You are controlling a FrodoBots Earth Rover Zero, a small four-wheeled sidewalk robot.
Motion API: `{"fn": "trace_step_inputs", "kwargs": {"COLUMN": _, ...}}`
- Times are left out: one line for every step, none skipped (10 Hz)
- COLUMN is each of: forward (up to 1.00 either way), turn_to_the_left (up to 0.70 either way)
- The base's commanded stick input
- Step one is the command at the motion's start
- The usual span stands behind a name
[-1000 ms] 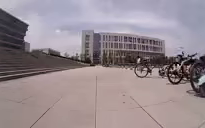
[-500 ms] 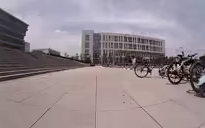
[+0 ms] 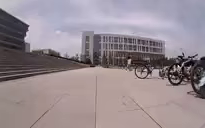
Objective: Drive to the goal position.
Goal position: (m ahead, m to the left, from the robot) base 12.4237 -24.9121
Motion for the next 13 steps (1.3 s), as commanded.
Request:
{"fn": "trace_step_inputs", "kwargs": {"forward": 1.0, "turn_to_the_left": 0.0}}
{"fn": "trace_step_inputs", "kwargs": {"forward": 1.0, "turn_to_the_left": 0.0}}
{"fn": "trace_step_inputs", "kwargs": {"forward": 1.0, "turn_to_the_left": 0.0}}
{"fn": "trace_step_inputs", "kwargs": {"forward": 1.0, "turn_to_the_left": 0.0}}
{"fn": "trace_step_inputs", "kwargs": {"forward": 1.0, "turn_to_the_left": 0.0}}
{"fn": "trace_step_inputs", "kwargs": {"forward": 1.0, "turn_to_the_left": 0.0}}
{"fn": "trace_step_inputs", "kwargs": {"forward": 1.0, "turn_to_the_left": 0.0}}
{"fn": "trace_step_inputs", "kwargs": {"forward": 1.0, "turn_to_the_left": 0.0}}
{"fn": "trace_step_inputs", "kwargs": {"forward": 1.0, "turn_to_the_left": 0.0}}
{"fn": "trace_step_inputs", "kwargs": {"forward": 1.0, "turn_to_the_left": 0.0}}
{"fn": "trace_step_inputs", "kwargs": {"forward": 1.0, "turn_to_the_left": 0.0}}
{"fn": "trace_step_inputs", "kwargs": {"forward": 1.0, "turn_to_the_left": 0.0}}
{"fn": "trace_step_inputs", "kwargs": {"forward": 1.0, "turn_to_the_left": 0.0}}
